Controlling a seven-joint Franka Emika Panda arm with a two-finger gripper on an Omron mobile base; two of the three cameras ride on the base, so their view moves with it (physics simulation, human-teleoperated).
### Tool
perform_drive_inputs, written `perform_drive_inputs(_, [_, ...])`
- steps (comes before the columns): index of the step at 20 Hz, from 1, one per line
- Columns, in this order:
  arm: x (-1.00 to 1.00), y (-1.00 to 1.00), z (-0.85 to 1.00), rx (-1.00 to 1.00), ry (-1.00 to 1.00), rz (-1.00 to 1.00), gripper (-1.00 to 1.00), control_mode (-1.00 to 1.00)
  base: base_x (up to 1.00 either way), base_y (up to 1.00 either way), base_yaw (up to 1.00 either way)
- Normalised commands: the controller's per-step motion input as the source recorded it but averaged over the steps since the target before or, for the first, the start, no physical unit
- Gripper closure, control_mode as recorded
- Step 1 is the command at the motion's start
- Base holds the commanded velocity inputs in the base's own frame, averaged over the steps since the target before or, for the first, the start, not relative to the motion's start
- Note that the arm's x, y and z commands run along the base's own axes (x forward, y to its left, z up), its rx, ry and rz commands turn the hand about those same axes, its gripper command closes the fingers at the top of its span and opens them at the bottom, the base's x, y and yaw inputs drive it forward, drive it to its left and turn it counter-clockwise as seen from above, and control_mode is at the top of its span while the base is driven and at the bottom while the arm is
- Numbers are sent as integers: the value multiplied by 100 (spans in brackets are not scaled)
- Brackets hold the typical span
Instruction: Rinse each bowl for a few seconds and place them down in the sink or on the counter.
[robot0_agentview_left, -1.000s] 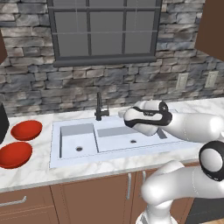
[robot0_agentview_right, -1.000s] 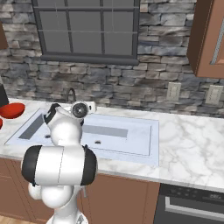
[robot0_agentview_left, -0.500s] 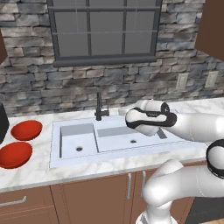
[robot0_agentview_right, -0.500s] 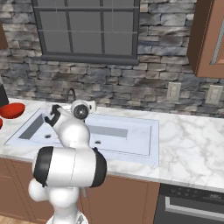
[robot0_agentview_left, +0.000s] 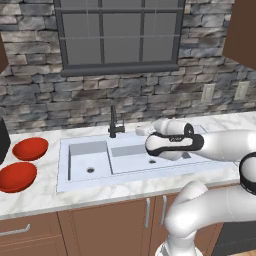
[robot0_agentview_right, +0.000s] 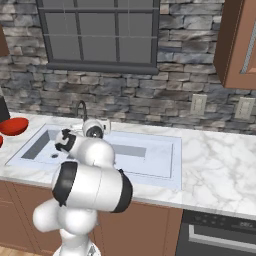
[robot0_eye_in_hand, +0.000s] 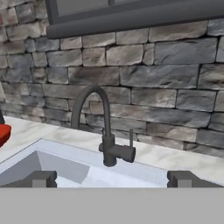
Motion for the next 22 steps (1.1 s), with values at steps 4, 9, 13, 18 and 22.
perform_drive_inputs(4, [1, 0, -9, 0, 0, 0, -100, -100, 0, 0, 0])
perform_drive_inputs(9, [4, 1, 0, 0, -4, 0, -100, -100, 0, 0, 0])
perform_drive_inputs(13, [4, 0, 0, 0, -3, 0, -100, -100, 0, 0, 0])
perform_drive_inputs(18, [7, 2, 0, 0, 0, 0, -100, -100, 0, 0, 0])
perform_drive_inputs(22, [9, 4, 0, 0, 3, 0, -100, -100, 0, 0, 0])
